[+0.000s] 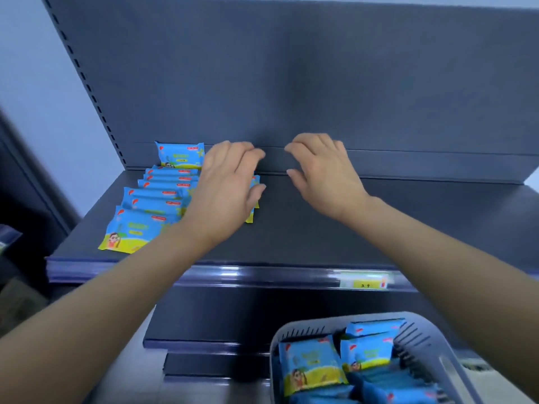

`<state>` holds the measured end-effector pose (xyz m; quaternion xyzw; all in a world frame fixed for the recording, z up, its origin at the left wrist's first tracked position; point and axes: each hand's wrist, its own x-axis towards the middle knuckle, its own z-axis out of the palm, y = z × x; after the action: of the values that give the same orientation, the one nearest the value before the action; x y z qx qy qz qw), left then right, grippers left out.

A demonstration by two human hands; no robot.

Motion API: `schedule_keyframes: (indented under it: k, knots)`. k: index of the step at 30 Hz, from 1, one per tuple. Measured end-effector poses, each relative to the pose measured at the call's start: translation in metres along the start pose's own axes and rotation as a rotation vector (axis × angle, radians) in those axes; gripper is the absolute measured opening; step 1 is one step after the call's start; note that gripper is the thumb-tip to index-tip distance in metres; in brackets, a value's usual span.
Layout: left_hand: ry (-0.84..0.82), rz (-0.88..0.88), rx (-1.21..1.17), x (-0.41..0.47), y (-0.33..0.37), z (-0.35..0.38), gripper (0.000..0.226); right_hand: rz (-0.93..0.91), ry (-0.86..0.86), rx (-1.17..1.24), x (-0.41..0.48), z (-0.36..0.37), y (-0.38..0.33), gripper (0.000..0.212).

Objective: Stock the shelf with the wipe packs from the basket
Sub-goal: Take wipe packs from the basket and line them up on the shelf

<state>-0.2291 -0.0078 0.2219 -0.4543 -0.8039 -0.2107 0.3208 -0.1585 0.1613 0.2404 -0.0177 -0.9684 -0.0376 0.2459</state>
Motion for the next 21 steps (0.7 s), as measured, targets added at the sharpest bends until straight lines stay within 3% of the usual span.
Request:
schedule_keyframes:
  k: [10,16,21]
  knots:
    - [0.013,0.003,0.005,-0.053,0.156,-0.039,0.043,-0.142,0.123,0.018,-0.124,-0.075,0.035,0.039]
    - [-0.227,0.014,-0.050,-0.122,0.219,0.004,0.040,-0.104,-0.072,0.123,-0.226,-0.037,0.056,0.041]
    - [-0.634,-0.075,-0.129,-0.198,0.232,0.053,0.040,-0.119,-0.483,0.167,-0.295,0.019,0.065,0.038]
